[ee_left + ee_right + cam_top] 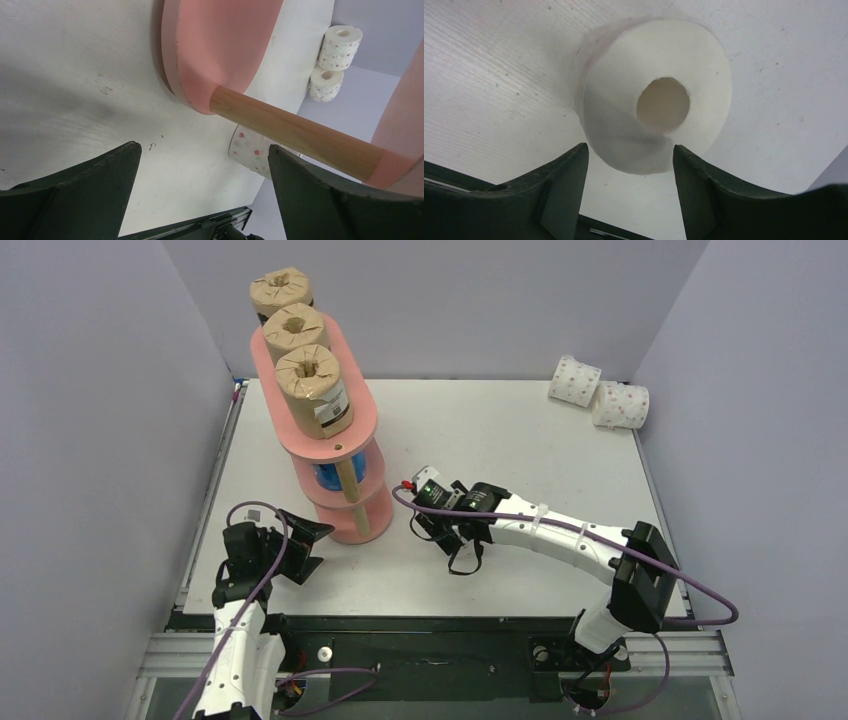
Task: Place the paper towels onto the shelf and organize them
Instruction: Place the paper towel at the center of the board.
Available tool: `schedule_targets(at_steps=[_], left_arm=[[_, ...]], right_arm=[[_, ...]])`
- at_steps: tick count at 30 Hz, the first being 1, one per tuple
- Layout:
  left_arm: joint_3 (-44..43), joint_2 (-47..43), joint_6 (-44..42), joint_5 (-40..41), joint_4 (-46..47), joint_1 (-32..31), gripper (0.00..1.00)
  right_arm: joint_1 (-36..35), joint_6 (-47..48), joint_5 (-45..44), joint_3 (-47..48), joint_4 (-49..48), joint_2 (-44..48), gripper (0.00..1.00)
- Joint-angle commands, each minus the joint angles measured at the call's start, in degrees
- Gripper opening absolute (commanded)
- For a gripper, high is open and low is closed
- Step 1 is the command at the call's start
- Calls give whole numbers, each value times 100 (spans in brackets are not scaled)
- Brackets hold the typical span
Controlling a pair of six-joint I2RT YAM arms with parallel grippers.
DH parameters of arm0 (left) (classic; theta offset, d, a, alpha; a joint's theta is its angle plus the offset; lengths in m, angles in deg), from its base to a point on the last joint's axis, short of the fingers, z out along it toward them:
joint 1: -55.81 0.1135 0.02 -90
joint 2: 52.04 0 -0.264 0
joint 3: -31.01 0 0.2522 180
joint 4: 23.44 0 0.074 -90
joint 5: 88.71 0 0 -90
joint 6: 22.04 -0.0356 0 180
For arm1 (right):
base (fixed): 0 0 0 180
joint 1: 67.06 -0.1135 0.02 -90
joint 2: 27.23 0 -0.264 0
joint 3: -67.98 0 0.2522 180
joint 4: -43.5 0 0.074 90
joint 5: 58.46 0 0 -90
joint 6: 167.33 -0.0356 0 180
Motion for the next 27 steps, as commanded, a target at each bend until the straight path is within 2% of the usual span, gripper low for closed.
schedule_targets(at_steps=[1, 7, 10, 11, 14, 17, 27], left_arm=[[-33, 48, -93, -38, 207, 55, 99], [-35, 81, -114, -15, 231, 73, 99], [-36, 102, -133, -22, 235, 95, 100], [-40, 110, -140, -24, 235, 95, 99], [-80, 137, -183, -22, 207, 118, 99], [-103, 146, -227, -23, 158, 153, 99], [-36, 177, -342, 80, 50, 213, 100]], right_arm=[[-31, -83, -25, 32, -146, 311, 61], [136, -666, -710, -61, -410, 1004, 64], [469, -1182, -933, -429, -1107, 1709, 64], [788, -1508, -790, -710, -1312, 1882, 67], [1561, -2243, 525, -1406, -2264, 2607, 76], [2245, -2433, 1432, -1956, -2692, 2798, 78], [2407, -2423, 2193, -2526, -3255, 2547, 78]])
